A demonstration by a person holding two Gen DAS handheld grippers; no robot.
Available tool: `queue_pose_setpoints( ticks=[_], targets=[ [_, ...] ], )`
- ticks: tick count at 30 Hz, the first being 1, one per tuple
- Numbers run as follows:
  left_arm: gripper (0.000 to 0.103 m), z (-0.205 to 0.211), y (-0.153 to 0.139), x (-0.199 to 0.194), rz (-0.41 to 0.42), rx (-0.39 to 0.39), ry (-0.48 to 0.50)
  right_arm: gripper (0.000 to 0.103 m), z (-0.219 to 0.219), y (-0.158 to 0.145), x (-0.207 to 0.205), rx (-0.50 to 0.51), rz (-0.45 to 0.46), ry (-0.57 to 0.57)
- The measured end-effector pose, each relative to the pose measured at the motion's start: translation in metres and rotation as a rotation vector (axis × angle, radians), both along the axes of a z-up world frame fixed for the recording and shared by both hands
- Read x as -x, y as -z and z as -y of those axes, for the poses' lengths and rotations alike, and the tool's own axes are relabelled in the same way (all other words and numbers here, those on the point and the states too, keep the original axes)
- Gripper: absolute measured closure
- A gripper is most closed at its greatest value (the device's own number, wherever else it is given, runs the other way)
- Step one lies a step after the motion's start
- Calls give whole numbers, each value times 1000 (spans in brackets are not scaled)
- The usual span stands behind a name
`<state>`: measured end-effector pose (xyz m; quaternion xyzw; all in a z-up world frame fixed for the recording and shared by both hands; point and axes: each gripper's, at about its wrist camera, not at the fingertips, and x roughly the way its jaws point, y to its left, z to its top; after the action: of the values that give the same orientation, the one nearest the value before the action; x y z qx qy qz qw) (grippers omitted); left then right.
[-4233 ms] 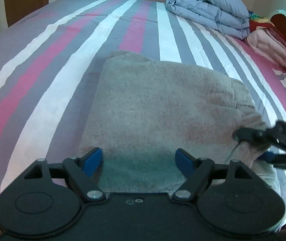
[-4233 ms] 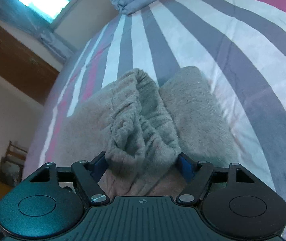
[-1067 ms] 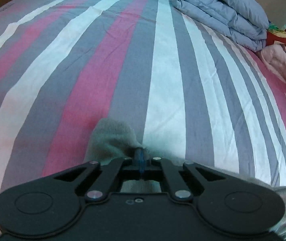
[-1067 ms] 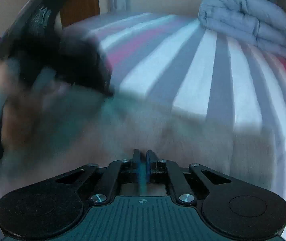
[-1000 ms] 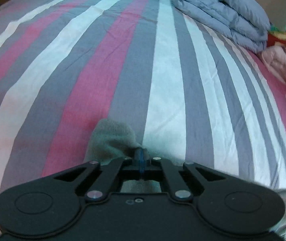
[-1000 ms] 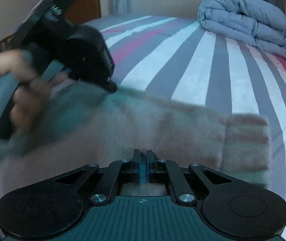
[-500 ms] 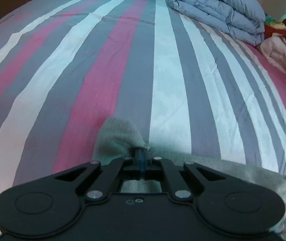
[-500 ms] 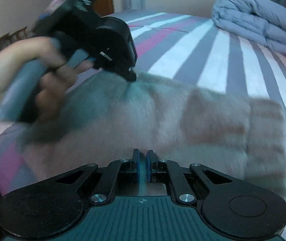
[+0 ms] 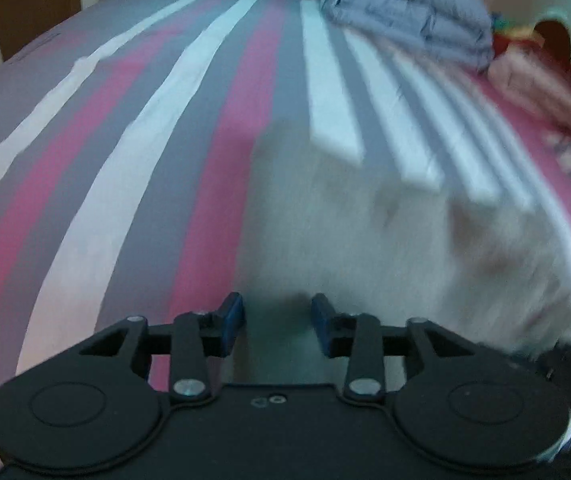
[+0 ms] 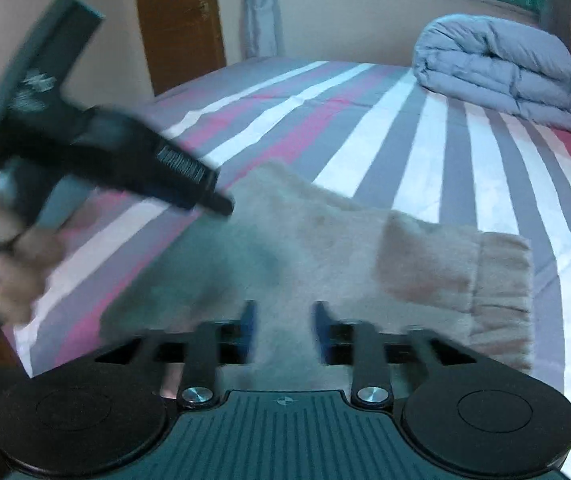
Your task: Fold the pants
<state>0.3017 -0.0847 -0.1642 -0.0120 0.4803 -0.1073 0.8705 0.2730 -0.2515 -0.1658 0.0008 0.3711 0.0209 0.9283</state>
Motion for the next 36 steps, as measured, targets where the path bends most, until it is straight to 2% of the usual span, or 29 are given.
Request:
queue_pose_setpoints(
  ticks=[1, 2, 3, 6, 8, 11, 12, 14, 18, 22, 25, 29, 31, 32, 33, 36],
  targets=[
    [55, -3, 7, 7, -3, 3, -11, 50, -4, 13, 3, 31, -37, -11],
    [49, -8, 7, 13, 2, 16, -43, 49, -3, 25, 7, 29, -50, -8],
    [50, -11, 3, 17, 1, 23, -59, 48, 2, 29, 12, 5, -37, 0],
    [52, -12, -14, 23, 30, 5, -66, 48, 19, 7, 21, -58, -18, 41],
    [48, -13, -22, 25, 55, -15, -63, 46, 38, -12, 27, -82, 22, 78],
    [45, -17, -23, 20, 47, -14, -75, 20, 76, -31, 34, -93, 58, 172],
    [45, -17, -20, 16, 34, -3, -73, 18, 85, -35, 36, -100, 55, 202],
    [45, -14, -14, 10, 11, 20, -71, 18, 114, -34, 36, -163, 28, 279],
    [42, -11, 1, -2, -32, 59, -45, 17, 162, -11, 30, -341, -52, 391],
    [38, -8, 11, -14, -55, 97, -42, 15, 182, 15, 15, -474, -108, 392],
    [40, -7, 21, -21, -78, 139, -34, 13, 194, 26, 8, -565, -94, 389],
    [40, 2, 25, -24, -66, 139, -13, 14, 198, 32, 2, -630, -96, 351],
    [40, 7, 24, -25, -56, 128, -9, 14, 202, 33, -1, -683, -93, 332],
    [42, 8, 24, -24, -53, 129, -13, 17, 202, 33, -3, -696, -94, 330],
    [44, 8, 24, -24, -54, 135, -20, 31, 199, 35, -3, -695, -104, 326],
    [50, 7, 20, -18, -44, 146, -25, 53, 206, 41, 0, -777, -108, 336]
  ],
)
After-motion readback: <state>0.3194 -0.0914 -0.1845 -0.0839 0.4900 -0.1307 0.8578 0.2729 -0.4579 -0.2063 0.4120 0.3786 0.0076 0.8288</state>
